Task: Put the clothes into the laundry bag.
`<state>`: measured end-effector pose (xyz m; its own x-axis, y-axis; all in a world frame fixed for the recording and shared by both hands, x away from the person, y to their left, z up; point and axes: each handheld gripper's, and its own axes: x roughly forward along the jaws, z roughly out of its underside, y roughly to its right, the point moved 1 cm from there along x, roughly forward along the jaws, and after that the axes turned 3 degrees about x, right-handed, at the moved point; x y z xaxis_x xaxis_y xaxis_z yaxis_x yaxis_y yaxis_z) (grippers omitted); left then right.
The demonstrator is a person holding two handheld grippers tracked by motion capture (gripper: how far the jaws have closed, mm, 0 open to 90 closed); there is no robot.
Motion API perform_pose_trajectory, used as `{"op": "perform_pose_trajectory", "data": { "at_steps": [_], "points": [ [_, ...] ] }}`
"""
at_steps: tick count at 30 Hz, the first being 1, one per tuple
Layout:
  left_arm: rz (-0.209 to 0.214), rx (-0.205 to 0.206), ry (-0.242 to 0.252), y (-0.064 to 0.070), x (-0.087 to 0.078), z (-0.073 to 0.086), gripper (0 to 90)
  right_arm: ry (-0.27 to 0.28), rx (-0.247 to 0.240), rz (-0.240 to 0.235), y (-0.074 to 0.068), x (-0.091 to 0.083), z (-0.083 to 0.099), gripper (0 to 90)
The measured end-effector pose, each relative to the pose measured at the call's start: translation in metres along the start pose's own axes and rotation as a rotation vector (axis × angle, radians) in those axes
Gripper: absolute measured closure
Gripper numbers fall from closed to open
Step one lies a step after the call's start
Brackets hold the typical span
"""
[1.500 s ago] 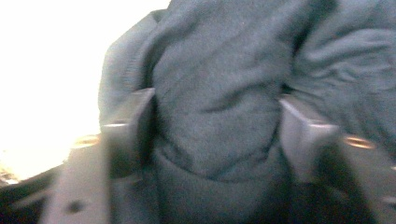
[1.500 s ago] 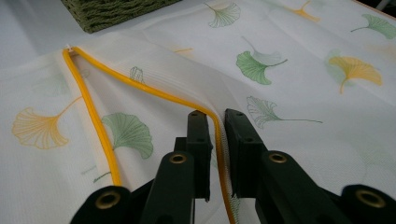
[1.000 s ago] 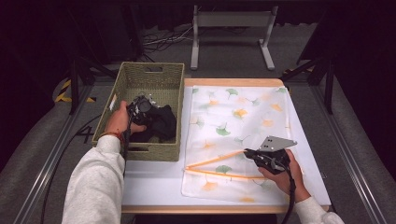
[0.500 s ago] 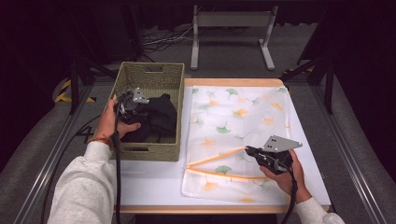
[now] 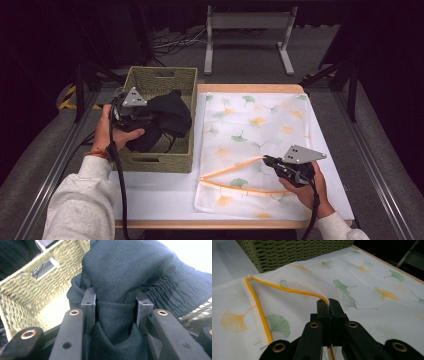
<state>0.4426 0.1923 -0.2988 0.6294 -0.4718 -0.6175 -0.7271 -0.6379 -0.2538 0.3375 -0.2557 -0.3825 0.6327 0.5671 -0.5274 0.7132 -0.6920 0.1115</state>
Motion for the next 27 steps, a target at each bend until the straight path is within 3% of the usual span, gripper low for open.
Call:
{"op": "perform_pose_trajectory", "data": {
  "at_steps": [11,15,18,21,23,25,27],
  "points": [
    [0.058,0.030,0.101,0.031,-0.029,-0.017,62.4,0.001,0.000,0.004,0.000,-0.001,0.000,89.2],
    [0.118,0.045,0.168,0.051,-0.039,-0.023,62.4,0.000,0.005,0.004,0.001,-0.001,0.000,89.2],
    [0.148,0.102,0.172,0.072,-0.043,-0.029,62.4,-0.002,0.008,0.004,0.001,-0.001,0.000,89.2],
    [0.189,0.126,0.184,0.090,-0.045,-0.034,62.4,-0.003,0.008,0.004,0.001,0.000,0.000,89.2],
    [0.241,0.128,0.198,0.102,-0.044,-0.036,62.4,-0.004,0.009,0.004,0.001,0.000,0.000,89.2],
    [0.269,0.156,0.200,0.118,-0.042,-0.038,62.4,-0.004,0.010,0.005,0.001,0.000,0.000,89.2],
    [0.279,0.170,0.198,0.123,-0.040,-0.038,62.4,-0.005,0.010,0.005,0.001,0.000,0.000,89.2]
  ]
}}
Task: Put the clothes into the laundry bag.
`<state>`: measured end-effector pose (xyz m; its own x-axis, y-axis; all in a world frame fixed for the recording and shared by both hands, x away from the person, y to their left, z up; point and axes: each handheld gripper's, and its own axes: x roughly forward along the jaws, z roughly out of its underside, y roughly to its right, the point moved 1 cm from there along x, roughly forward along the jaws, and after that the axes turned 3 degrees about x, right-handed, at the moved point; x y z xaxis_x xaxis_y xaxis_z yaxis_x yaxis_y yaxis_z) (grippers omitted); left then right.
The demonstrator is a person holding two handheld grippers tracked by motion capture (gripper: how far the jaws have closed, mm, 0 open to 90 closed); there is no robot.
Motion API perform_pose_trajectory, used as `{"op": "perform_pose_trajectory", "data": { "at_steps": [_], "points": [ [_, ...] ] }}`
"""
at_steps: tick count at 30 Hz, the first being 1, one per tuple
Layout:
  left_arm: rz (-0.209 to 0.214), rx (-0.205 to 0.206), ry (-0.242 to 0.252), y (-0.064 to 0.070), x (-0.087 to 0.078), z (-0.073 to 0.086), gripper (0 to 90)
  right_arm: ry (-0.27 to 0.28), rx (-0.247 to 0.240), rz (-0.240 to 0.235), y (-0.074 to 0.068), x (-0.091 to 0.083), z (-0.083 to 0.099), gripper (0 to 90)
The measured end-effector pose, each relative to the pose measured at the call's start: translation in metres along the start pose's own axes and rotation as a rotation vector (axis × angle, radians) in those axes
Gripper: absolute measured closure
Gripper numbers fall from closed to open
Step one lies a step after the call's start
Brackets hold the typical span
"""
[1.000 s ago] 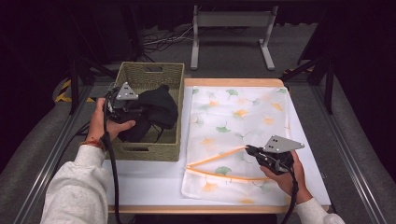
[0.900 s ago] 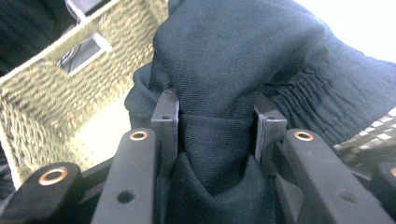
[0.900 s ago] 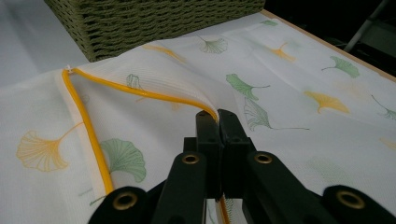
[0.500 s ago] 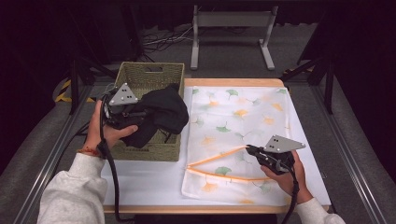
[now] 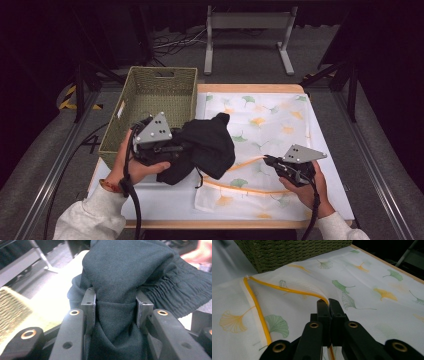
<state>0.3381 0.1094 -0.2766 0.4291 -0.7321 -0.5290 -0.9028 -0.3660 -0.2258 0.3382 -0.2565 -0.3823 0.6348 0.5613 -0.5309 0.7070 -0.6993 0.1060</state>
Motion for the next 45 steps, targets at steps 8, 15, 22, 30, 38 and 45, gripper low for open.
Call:
{"op": "perform_pose_trajectory", "data": {
  "at_steps": [8,15,22,30,38,45],
  "points": [
    [0.107,0.051,-0.028,0.037,0.029,0.003,62.4,-0.009,0.005,-0.003,0.001,0.002,0.001,89.2],
    [0.190,0.083,-0.067,0.061,0.066,0.009,62.4,0.010,0.017,0.006,0.003,-0.002,-0.001,89.1],
    [0.245,0.081,-0.175,0.074,0.105,0.018,62.3,0.002,0.007,-0.009,-0.001,0.001,-0.002,89.1],
    [0.187,0.046,-0.251,0.079,0.142,0.020,61.8,0.019,-0.010,-0.028,-0.010,-0.001,-0.009,89.1],
    [0.150,-0.042,-0.254,0.075,0.169,0.022,59.9,0.028,-0.025,-0.056,-0.021,-0.003,-0.013,89.1],
    [0.097,-0.080,-0.252,0.072,0.183,0.023,58.5,0.024,-0.050,-0.078,-0.031,-0.003,-0.015,89.1]
  ]
}}
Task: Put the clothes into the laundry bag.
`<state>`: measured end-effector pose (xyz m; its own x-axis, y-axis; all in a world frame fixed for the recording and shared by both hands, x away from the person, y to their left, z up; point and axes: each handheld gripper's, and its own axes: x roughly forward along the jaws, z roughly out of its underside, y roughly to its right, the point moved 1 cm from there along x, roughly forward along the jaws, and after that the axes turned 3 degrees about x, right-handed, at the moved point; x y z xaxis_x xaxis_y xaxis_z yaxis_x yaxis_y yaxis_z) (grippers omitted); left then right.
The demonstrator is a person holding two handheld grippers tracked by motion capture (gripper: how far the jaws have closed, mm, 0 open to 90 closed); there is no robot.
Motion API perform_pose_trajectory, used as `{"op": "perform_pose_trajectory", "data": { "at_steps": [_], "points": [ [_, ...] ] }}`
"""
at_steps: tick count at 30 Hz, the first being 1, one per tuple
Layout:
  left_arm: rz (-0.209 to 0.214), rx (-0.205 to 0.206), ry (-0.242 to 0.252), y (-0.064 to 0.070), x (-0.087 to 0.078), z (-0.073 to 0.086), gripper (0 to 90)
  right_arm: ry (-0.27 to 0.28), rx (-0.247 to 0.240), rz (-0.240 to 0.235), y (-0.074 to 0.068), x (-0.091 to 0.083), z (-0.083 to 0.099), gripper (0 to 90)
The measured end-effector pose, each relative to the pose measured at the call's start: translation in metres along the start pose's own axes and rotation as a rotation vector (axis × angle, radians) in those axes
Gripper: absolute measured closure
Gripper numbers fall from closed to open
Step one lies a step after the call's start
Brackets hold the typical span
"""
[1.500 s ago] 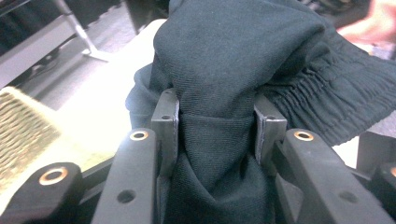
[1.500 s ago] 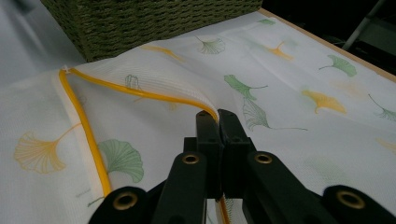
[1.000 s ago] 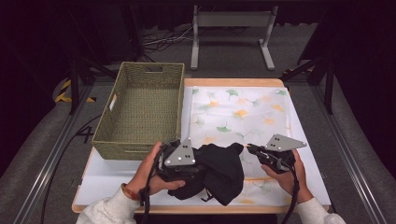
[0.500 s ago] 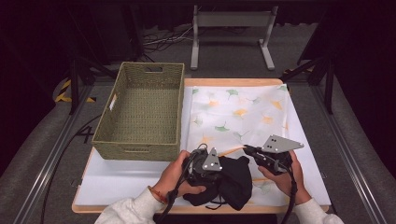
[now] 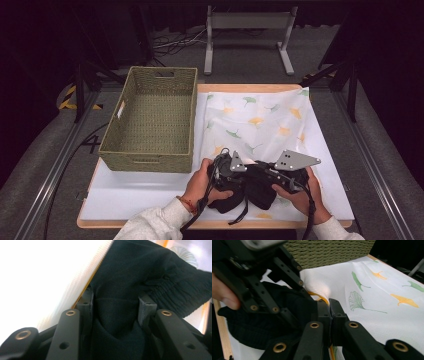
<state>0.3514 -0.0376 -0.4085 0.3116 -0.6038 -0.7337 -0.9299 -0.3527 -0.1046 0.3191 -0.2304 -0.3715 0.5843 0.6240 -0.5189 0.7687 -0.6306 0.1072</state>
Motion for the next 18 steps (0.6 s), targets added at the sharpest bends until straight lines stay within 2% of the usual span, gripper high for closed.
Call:
{"op": "perform_pose_trajectory", "data": {
  "at_steps": [2,3,4,6,9,12,18],
  "points": [
    [-0.011,-0.022,0.006,-0.002,0.003,-0.001,57.5,0.001,-0.001,-0.005,-0.002,0.000,-0.001,89.1],
    [-0.002,-0.038,0.017,-0.004,0.005,-0.001,55.8,0.000,-0.003,-0.006,-0.002,0.000,-0.001,89.1],
    [-0.002,-0.038,0.017,-0.004,0.005,-0.001,48.4,0.000,-0.003,-0.006,-0.002,0.000,-0.001,89.1],
    [0.002,-0.039,0.019,-0.003,0.004,-0.001,48.4,-0.004,-0.011,-0.003,-0.004,0.000,-0.001,89.1],
    [0.023,-0.020,0.026,-0.002,-0.001,0.000,36.3,-0.006,-0.005,-0.003,-0.003,0.000,0.000,89.1],
    [0.040,-0.007,0.050,-0.002,-0.012,0.004,29.3,-0.008,-0.001,0.001,-0.002,-0.001,0.002,89.1],
    [0.069,0.010,0.110,0.001,-0.048,0.023,24.8,-0.003,0.008,0.010,0.000,-0.003,0.003,89.0]
  ]
}}
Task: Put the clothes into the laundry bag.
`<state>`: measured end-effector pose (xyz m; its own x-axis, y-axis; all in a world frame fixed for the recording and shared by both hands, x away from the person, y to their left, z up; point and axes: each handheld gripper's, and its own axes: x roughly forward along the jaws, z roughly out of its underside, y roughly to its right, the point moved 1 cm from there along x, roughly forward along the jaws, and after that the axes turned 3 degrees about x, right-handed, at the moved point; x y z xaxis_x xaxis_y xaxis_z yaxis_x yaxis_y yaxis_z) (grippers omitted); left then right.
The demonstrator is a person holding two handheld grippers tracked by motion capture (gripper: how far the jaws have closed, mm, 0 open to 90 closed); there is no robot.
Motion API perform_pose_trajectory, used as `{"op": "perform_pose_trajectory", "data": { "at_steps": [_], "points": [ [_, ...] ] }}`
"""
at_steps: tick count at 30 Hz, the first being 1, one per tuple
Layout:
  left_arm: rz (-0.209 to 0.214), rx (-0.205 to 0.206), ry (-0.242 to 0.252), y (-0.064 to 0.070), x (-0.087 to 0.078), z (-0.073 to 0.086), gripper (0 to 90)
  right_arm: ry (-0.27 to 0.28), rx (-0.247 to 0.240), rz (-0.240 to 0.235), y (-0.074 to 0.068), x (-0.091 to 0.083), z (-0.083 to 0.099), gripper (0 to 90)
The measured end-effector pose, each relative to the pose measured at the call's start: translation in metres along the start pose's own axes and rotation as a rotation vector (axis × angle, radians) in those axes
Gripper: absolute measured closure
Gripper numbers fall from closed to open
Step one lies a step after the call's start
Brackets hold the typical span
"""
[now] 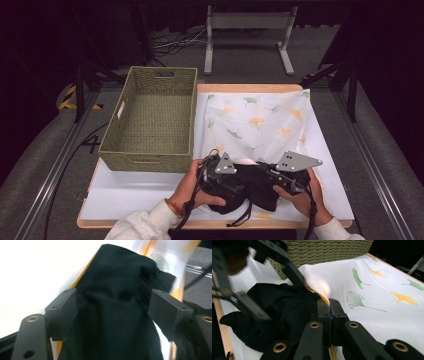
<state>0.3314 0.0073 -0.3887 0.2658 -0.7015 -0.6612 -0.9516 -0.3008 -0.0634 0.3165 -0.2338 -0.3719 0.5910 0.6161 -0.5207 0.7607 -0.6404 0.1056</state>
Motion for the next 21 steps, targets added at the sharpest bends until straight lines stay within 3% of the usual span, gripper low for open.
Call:
{"op": "perform_pose_trajectory", "data": {
  "at_steps": [3,5,9,11,13,14,17,21],
  "points": [
    [0.002,-0.003,0.030,0.001,-0.018,0.015,26.8,0.000,-0.001,-0.001,-0.001,0.000,0.000,89.0],
    [-0.010,0.001,0.013,0.004,-0.022,0.026,29.2,0.002,-0.003,-0.002,-0.001,0.000,-0.001,89.0],
    [-0.003,0.011,-0.015,0.008,-0.017,0.041,32.4,0.002,-0.005,-0.004,-0.003,0.000,-0.002,88.9],
    [-0.020,0.030,-0.054,0.010,-0.007,0.044,35.0,0.005,-0.006,-0.005,-0.004,0.000,-0.002,88.9],
    [-0.034,0.041,-0.080,0.010,0.001,0.045,43.6,0.005,-0.008,-0.010,-0.006,-0.001,-0.003,88.8],
    [-0.037,0.059,-0.095,0.010,0.005,0.046,53.8,0.005,-0.010,-0.011,-0.006,-0.001,-0.003,88.9],
    [-0.052,0.095,-0.140,0.013,0.014,0.044,72.6,0.006,-0.013,-0.019,-0.008,-0.001,-0.003,88.9],
    [-0.068,0.096,-0.158,0.014,0.017,0.040,78.5,0.008,-0.017,-0.031,-0.010,-0.001,-0.004,88.9]
  ]
}}
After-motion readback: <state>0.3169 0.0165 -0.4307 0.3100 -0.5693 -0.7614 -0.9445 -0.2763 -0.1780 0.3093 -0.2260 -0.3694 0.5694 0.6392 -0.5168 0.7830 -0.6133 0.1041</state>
